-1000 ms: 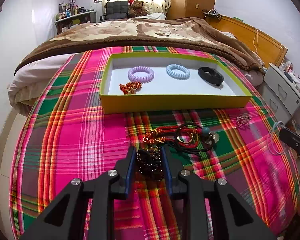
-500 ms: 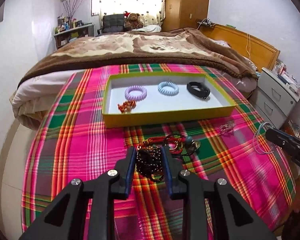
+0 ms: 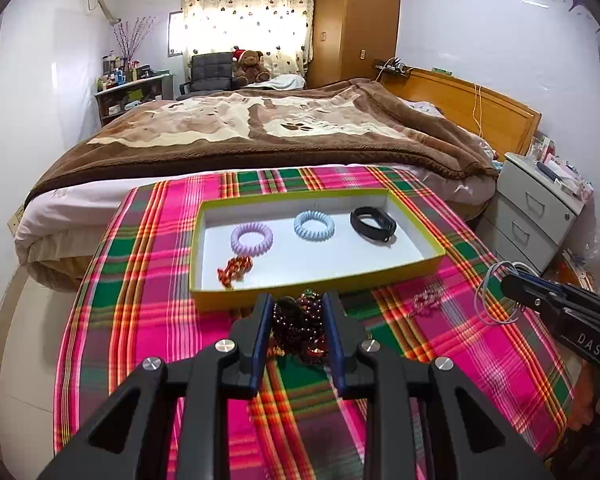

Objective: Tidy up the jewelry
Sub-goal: 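Grasp the dark beaded bracelet with the left tool while the right tool holds the grey cord, then carry the beads and grey cord into the box and open both tools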

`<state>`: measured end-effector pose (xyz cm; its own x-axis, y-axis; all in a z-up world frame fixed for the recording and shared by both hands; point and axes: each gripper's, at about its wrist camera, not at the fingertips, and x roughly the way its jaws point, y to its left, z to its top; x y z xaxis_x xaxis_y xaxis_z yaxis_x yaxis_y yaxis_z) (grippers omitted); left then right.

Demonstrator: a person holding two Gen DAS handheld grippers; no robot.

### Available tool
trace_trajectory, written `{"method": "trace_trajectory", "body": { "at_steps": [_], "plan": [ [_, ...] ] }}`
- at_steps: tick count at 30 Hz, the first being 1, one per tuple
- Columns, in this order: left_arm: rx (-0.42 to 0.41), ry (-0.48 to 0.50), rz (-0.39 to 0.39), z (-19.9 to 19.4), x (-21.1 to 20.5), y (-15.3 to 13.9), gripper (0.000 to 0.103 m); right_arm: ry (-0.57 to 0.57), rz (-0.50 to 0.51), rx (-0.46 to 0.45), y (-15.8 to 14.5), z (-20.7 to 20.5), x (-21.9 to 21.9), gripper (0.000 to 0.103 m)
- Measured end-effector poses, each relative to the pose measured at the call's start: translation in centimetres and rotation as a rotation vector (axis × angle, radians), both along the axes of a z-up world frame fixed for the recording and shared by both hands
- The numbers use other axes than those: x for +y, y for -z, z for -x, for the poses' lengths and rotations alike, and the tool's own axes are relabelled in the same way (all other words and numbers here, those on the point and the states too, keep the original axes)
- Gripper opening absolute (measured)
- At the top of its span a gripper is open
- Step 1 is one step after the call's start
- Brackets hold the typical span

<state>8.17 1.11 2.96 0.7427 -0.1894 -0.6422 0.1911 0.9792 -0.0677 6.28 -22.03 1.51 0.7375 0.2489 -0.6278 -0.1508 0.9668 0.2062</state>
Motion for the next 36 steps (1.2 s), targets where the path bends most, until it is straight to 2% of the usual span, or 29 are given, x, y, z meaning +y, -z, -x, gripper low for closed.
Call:
{"method": "trace_trajectory", "body": {
  "at_steps": [18, 28, 30, 33, 36],
  "plan": [
    [0.037, 0.041, 0.100, -7.3, -0.2, 0.1, 0.027, -0.024, -0.014, -0.013, -0.8, -7.6, 0.7, 0.017],
    [0.120, 0.068, 0.077, -10.7, -1.9, 3.0, 0.027, -0.037, 0.030, 0.074, 2.5, -12.7, 1.4, 0.017],
    [0.143, 0.064, 0.081, -11.3, -2.1, 3.7, 0.027, -0.036, 0.045, 0.095, 3.4, -13.2, 1.5, 0.017],
    [0.145, 0.061, 0.031, -11.7, -2.8, 4.4, 0.027, -0.043, 0.054, 0.127, 4.5, -14.0, 1.4, 0.017],
    [0.173, 0.066, 0.042, -12.2, -2.8, 5.2, 0.027, -0.048, 0.069, 0.144, 5.1, -14.3, 1.4, 0.017]
  ]
}}
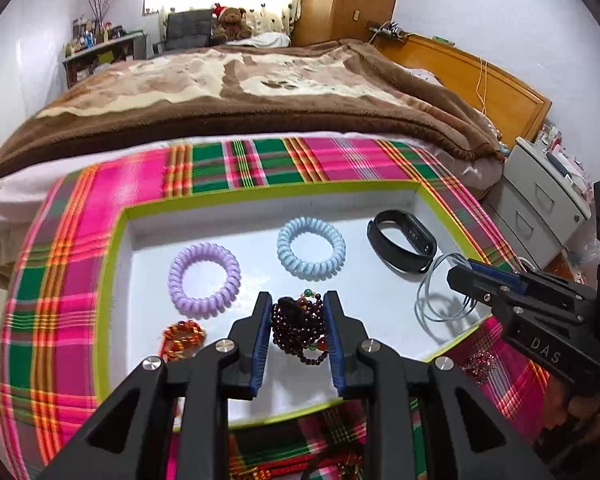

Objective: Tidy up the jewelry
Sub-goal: 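Carry the beads and grey cord into the box and open both tools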

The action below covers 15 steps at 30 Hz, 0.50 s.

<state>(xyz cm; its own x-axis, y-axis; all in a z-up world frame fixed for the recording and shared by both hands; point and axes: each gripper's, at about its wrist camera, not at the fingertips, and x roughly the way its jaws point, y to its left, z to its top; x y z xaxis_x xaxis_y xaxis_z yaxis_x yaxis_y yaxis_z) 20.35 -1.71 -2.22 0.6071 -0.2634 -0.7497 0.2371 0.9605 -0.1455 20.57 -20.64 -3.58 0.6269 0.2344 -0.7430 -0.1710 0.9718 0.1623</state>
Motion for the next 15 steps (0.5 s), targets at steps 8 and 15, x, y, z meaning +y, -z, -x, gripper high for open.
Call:
{"method": "trace_trajectory", "body": {
  "at_steps": [8, 15],
  "plan": [
    [0.021, 0.002, -0.028, -0.5, -0.5, 1.1, 0.027, -0.021, 0.094, 0.020, 0.8, -0.2, 0.9, 0.017],
    [0.027, 0.003, -0.042, -0.5, -0.8, 1.3, 0.028, -0.032, 0.168, 0.009, 1.1, -0.2, 1.7, 0.017]
  ]
}}
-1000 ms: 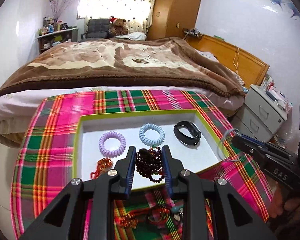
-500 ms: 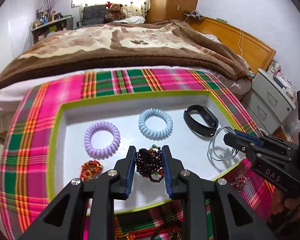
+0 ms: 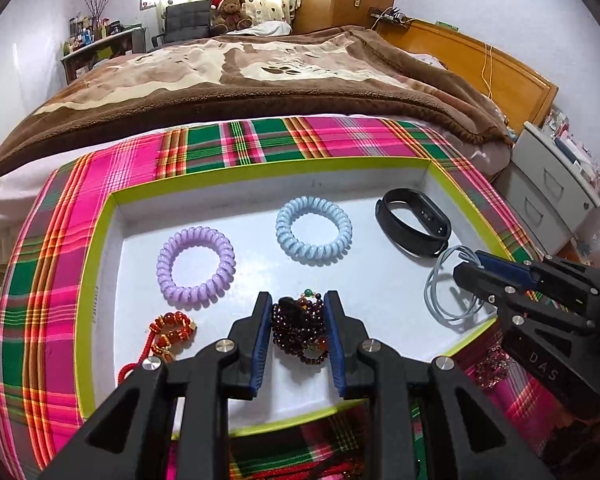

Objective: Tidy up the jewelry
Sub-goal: 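Carry the beads and grey cord into the box and open both tools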

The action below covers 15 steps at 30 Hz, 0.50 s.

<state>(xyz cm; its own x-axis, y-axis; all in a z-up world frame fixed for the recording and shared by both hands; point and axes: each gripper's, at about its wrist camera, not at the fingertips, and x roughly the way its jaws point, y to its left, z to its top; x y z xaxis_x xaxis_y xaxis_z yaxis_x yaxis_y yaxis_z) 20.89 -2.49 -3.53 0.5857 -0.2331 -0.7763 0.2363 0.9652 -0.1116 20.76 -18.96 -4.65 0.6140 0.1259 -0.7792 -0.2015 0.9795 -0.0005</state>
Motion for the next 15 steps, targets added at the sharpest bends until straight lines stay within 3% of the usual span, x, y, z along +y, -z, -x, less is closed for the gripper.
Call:
{"method": "trace_trajectory", "body": {
  "at_steps": [15],
  "plan": [
    [0.005, -0.017, -0.010, 0.00, 0.22, -0.01, 0.033, 0.005, 0.049, -0.007, -0.11, -0.04, 0.24, 0.020]
  ]
}}
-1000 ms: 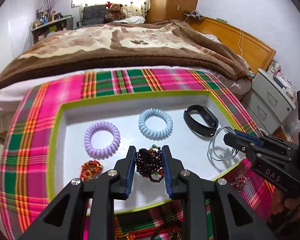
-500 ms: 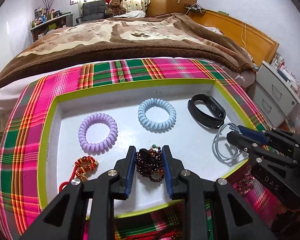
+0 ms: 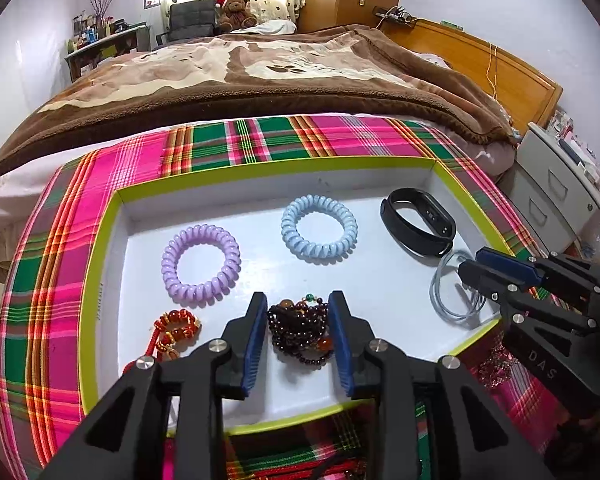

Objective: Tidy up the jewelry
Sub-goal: 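Carry the beads and grey cord into the box and open both tools, then lower the right tool onto the pink rhinestone hair clip and grasp it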

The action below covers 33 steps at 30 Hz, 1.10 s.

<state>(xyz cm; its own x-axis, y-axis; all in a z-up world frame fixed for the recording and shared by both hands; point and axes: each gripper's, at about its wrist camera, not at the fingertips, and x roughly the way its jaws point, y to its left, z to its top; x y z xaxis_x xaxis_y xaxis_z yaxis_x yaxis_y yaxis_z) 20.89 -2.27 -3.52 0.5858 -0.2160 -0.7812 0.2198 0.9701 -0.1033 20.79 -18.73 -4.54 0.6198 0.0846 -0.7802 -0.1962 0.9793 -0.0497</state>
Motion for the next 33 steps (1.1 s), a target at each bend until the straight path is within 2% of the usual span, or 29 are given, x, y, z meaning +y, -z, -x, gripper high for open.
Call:
{"method": "trace_trajectory", "body": {
  "at_steps": [4, 11, 15, 25, 33],
  "plan": [
    [0.003, -0.002, 0.004, 0.1, 0.0, -0.1, 0.039, -0.008, -0.014, 0.000, 0.0, 0.1, 0.1, 0.029],
    [-0.007, -0.003, 0.006, 0.5, 0.0, -0.6, 0.045, -0.005, -0.022, -0.012, -0.4, 0.4, 0.2, 0.033],
    [-0.022, -0.012, 0.016, 1.1, 0.2, -1.5, 0.046, -0.002, -0.032, -0.034, -1.1, 0.9, 0.0, 0.043],
    [-0.089, -0.050, 0.036, 4.3, 1.2, -4.4, 0.050, -0.001, -0.094, -0.090, -3.1, 3.9, -0.3, 0.044],
    [-0.156, -0.108, 0.022, 8.2, 2.7, -5.7, 0.051, -0.010, -0.124, -0.112, -4.1, 6.7, -0.6, 0.044]
  ]
}}
